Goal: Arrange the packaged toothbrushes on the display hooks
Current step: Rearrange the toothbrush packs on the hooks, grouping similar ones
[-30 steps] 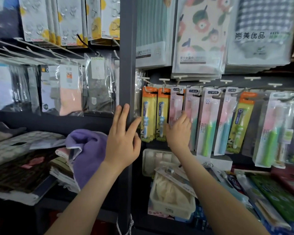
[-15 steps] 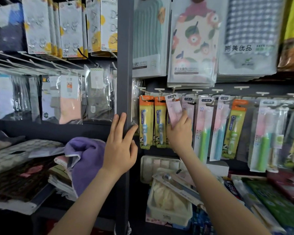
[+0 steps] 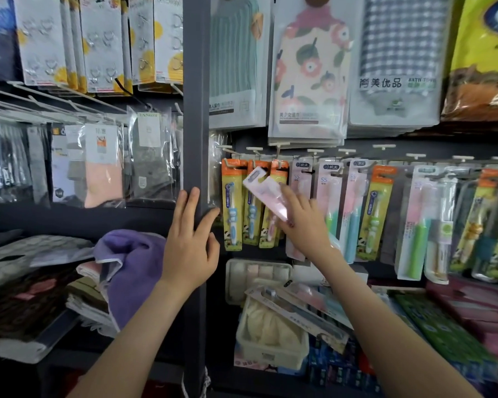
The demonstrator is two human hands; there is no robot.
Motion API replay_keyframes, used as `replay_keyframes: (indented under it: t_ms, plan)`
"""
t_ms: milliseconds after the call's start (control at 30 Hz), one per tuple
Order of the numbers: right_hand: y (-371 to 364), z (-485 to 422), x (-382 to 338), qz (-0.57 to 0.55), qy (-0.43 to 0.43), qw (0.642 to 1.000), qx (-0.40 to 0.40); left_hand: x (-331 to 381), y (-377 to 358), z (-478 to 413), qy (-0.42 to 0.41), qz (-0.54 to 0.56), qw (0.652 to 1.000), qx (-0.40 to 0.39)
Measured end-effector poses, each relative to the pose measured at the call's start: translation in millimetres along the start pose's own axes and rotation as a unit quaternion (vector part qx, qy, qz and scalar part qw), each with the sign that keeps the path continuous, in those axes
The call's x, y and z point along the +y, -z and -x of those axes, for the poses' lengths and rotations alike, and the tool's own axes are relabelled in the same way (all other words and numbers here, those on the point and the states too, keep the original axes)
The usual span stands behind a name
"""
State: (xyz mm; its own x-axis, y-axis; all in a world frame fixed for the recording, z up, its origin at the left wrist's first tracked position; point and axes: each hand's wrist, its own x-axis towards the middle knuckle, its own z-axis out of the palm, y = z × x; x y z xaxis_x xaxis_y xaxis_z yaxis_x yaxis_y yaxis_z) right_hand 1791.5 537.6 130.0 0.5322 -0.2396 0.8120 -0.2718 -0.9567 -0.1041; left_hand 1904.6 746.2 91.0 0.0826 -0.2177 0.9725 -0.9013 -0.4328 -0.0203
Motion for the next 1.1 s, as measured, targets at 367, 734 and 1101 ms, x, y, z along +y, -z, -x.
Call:
replay_keyframes:
  t_ms: [367, 734, 1101]
  plan:
    - [-31, 71, -2, -0.037, -0.056, 0.920, -0.386, 12, 3, 2, 0.000, -0.103, 0.995, -0.013]
    - [-11, 118, 50, 0.045, -0.062, 0.984, -0.159, 121, -59, 13, -0.037, 0.036, 0.981, -0.189]
    - [106, 103, 187, 0.051, -0.277, 0.928, 0.243, 243, -110, -36, -0.056, 0.200, 0.965, -0.164]
